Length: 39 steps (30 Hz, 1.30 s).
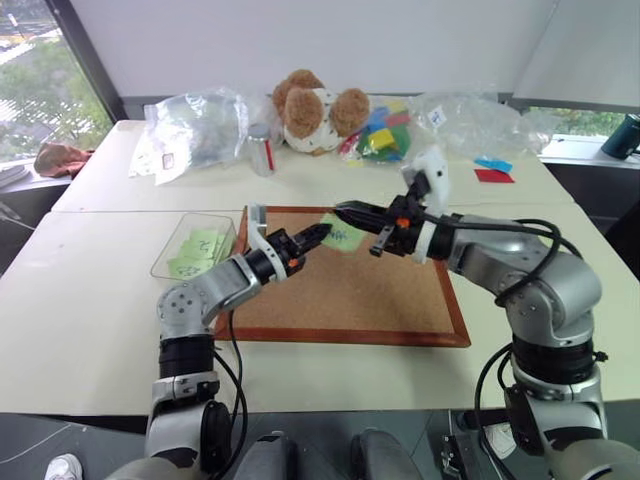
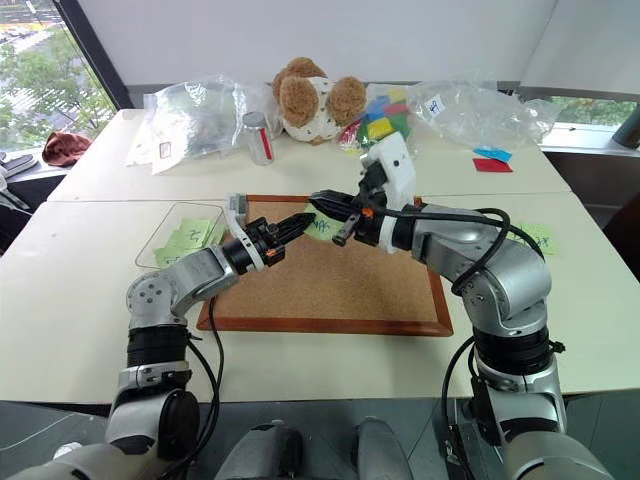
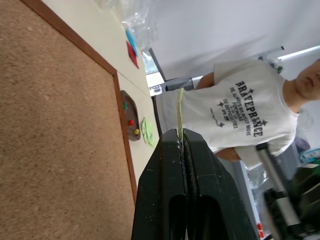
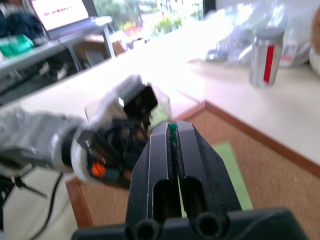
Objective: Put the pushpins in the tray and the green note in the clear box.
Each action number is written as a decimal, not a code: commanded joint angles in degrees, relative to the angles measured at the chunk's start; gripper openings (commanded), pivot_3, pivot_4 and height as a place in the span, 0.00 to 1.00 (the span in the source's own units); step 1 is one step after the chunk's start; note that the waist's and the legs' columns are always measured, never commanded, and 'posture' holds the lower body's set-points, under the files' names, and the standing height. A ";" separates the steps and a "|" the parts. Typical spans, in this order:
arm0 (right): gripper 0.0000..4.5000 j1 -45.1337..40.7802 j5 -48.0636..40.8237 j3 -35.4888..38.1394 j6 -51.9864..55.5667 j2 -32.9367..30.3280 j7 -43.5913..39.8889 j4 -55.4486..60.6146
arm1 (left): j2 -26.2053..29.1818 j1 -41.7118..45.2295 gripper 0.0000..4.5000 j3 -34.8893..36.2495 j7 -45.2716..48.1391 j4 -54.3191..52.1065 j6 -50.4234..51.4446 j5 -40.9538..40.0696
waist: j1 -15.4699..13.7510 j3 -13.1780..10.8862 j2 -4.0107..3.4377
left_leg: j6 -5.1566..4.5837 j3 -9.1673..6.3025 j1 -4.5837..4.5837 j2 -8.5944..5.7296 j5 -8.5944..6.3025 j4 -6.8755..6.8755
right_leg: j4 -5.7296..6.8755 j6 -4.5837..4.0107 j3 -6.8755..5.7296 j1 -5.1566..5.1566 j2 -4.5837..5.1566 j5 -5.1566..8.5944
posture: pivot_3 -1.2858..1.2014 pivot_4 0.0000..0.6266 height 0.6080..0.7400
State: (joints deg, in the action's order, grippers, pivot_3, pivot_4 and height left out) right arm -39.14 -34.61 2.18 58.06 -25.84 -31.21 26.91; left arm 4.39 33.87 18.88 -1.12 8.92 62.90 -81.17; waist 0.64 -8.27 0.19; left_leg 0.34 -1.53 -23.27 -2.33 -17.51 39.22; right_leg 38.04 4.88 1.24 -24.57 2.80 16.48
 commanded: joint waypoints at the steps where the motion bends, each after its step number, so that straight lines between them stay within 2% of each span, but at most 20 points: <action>1: 0.01 -1.59 -2.44 3.01 -1.61 1.01 1.07 1.64 | 0.25 0.12 0.00 0.07 0.63 -0.86 -0.74 0.13 | 0.03 0.00 0.00 | 0.00 0.00 0.00 0.00 0.00 0.00 | 0.00 0.00 0.01 0.00 0.00 0.00 | 0.52 0.24 1.00; 7: 0.01 -0.18 1.28 3.57 -4.24 -2.19 3.01 -1.56 | 0.71 0.31 0.00 0.66 0.69 -0.73 -0.69 0.16 | 0.03 0.00 0.00 | 0.00 0.00 0.00 0.00 0.00 0.00 | 0.00 0.00 0.00 0.00 0.00 0.00 | 0.52 0.24 1.00; 12: 0.01 1.20 9.56 7.15 -10.17 -8.20 6.53 -16.55 | 1.80 1.28 0.00 1.51 0.59 -0.58 -0.88 -0.49 | -0.18 0.01 0.02 | -0.01 0.01 0.00 -0.03 0.01 0.01 | 0.00 0.00 0.01 0.02 0.01 0.00 | 0.52 0.24 1.00; 18: 0.01 1.45 14.17 8.43 -13.16 -11.58 7.11 -30.92 | 2.23 1.71 0.00 1.91 0.73 -0.80 -1.40 -0.55 | 0.26 0.01 0.02 | 0.01 0.04 0.01 -0.01 0.02 -0.04 | 0.02 0.00 0.04 -0.02 -0.03 0.00 | 0.52 0.24 1.00; 30: 0.01 -5.31 20.34 7.91 -23.98 -10.70 7.20 -59.18 | 2.01 1.08 0.00 1.59 0.96 -2.00 -1.98 -0.07 | 0.13 0.01 0.02 | 0.03 0.08 0.04 -0.01 0.04 -0.01 | 0.06 0.00 0.08 0.00 -0.05 0.00 | 0.52 0.24 1.00; 36: 0.01 -7.58 22.20 6.96 -27.05 -10.10 5.26 -66.75 | 1.85 0.57 0.00 1.47 0.95 -2.66 -2.33 0.21 | 0.13 0.01 0.02 | 0.04 0.08 0.03 -0.01 0.04 -0.01 | 0.06 0.00 0.08 0.00 -0.05 0.00 | 0.52 0.24 1.00; 39: 0.21 -8.04 22.61 7.19 -27.83 -9.74 4.94 -68.14 | 1.59 0.42 0.00 1.37 0.84 -2.93 -2.76 0.39 | 0.13 0.01 0.02 | 0.04 0.08 0.03 -0.01 0.04 -0.01 | 0.06 0.00 0.08 0.00 -0.05 0.00 | 0.52 0.24 1.00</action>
State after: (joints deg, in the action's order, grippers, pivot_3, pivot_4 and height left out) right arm -45.76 -12.19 8.75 31.47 -35.25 -25.92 -41.56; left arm 6.01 34.11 20.37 -0.99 8.14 60.81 -80.55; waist 0.77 -8.26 0.21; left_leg 0.38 -1.45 -23.24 -2.34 -17.47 39.21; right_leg 38.10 4.87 1.32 -24.56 2.76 16.49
